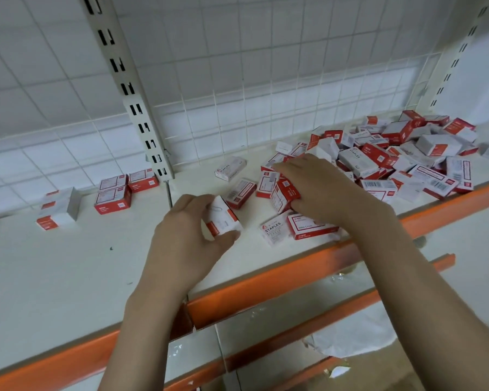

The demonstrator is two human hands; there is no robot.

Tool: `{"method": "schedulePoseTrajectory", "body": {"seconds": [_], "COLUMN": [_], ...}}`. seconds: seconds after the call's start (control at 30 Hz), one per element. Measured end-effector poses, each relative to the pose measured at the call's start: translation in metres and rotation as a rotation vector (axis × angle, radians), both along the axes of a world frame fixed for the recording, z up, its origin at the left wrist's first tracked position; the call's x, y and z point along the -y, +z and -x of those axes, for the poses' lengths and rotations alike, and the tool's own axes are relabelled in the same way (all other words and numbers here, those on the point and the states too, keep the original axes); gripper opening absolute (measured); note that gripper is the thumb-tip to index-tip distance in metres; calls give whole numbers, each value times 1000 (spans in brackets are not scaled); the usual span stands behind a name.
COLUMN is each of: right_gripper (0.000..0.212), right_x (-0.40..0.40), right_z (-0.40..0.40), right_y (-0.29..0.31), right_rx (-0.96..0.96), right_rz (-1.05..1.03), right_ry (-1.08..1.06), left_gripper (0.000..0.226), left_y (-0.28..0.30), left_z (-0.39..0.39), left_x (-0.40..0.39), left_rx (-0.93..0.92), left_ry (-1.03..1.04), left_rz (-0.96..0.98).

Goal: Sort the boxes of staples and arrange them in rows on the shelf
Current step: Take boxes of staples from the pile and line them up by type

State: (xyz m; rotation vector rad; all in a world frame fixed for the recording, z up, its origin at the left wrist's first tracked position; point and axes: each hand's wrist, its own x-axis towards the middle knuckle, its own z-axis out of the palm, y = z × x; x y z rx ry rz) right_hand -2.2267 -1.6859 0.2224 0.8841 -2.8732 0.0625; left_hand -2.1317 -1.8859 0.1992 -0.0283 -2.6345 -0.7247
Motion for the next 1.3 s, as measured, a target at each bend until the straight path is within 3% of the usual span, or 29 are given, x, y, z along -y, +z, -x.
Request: {"method": "schedulePoseTrajectory", "body": {"seconds": [0.13, 0.23, 0.53, 0.7, 0.97, 1.13, 1.3], "right_gripper": [56, 46, 41, 43, 46, 52, 50], "right_x": [4, 4, 8, 29, 82, 135, 192], "right_z": [7, 9, -14, -38, -54, -62, -72], "right_y": [0, -6, -11, -16, -17, -15, -14], "right_rx": [77, 53, 100, 167, 218, 177, 277], "right_rz": [-70, -4, 677, 845, 893, 800, 866], "right_ry": [-13, -19, 15, 57, 136, 243, 228], "left_gripper": [60, 60, 55, 52, 51, 59, 60], "left_y": [-5, -7, -4, -1, 10, 16, 22], "left_z": [-10, -14, -21, -29, -50, -64, -80], "left_x": [6, 11, 21, 32, 75, 120, 168], "left_rx": [13, 16, -50, -108, -160, -193, -190], "left_ry": [11, 21, 62, 98, 120, 159, 163], "left_rz": [-10, -19, -122, -172, -163, -123, -151]}}
